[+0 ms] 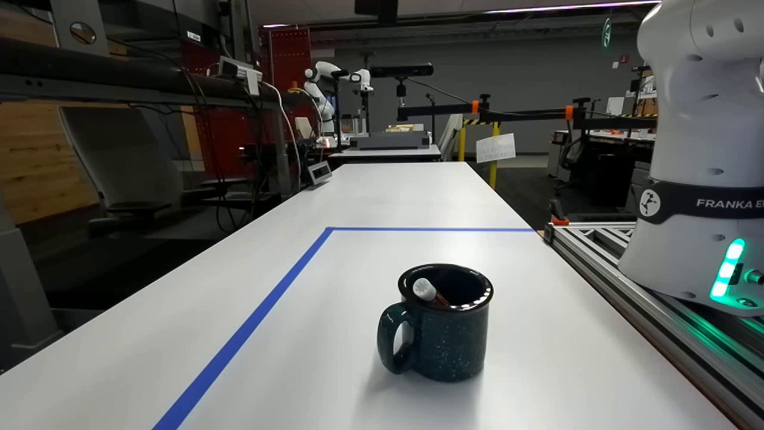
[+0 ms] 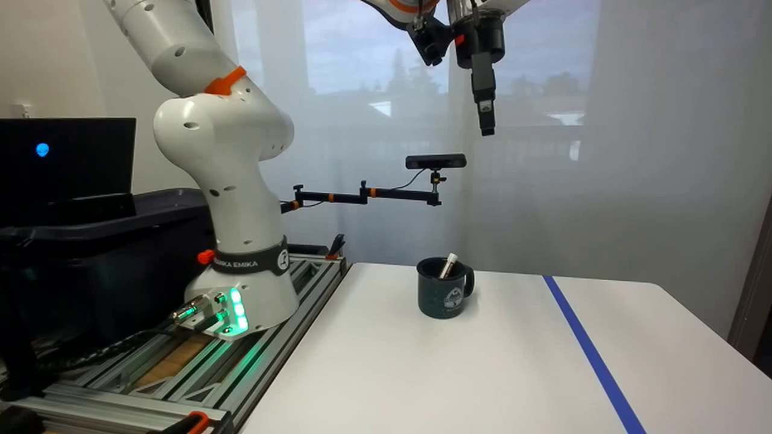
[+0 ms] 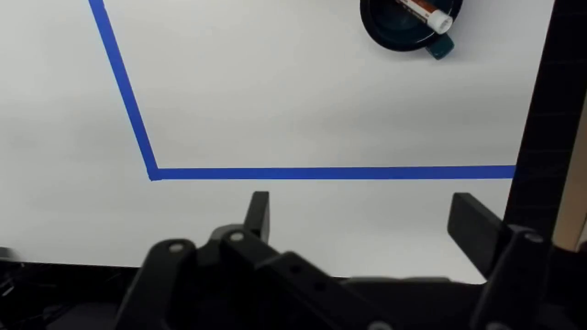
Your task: Take the marker from the cup and place it on the table
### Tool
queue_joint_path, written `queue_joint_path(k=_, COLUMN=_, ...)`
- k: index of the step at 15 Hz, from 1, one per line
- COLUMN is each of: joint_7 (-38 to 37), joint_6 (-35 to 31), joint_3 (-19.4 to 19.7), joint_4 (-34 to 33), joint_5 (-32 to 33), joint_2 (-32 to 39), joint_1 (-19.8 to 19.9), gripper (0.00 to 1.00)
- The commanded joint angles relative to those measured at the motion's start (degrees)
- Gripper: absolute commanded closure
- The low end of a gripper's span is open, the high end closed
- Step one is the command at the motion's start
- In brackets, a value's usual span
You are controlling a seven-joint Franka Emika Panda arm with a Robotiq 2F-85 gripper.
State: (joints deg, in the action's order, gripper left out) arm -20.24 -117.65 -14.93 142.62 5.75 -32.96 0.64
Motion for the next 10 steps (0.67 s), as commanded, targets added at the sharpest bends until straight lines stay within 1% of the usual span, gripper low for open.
queue_joint_path(k=1, joint_7=2.7, joint_6=-0.1, joint_3=3.0, joint_4=-0.7, joint_5=-1.4, joint_2=3.7, joint_1=-1.6, gripper=0.00)
queue_joint_path(k=2, joint_7=7.3, joint_6=-2.4, joint_3=5.4, joint_4=0.1, joint_5=-4.4, joint_2=5.3, joint_1=-3.5, gripper=0.00)
queue_joint_path(k=5, joint_7=15.6, joint_6=-7.0, joint_3=7.9, joint_4=2.2, joint_5=-7.7, joint_2=8.6, joint_1=-6.2, gripper=0.00)
queue_joint_path(k=8, joint_7=24.4, joint_6=-10.3, joint_3=9.4, joint_4=4.9, joint_5=-12.1, joint_2=11.3, joint_1=-9.5, gripper=0.00)
queue_joint_path(k=10, joint_7=30.0, joint_6=-12.2, joint_3=10.1, joint_4=7.2, joint_5=-17.1, joint_2=12.2, joint_1=-12.2, gripper=0.00)
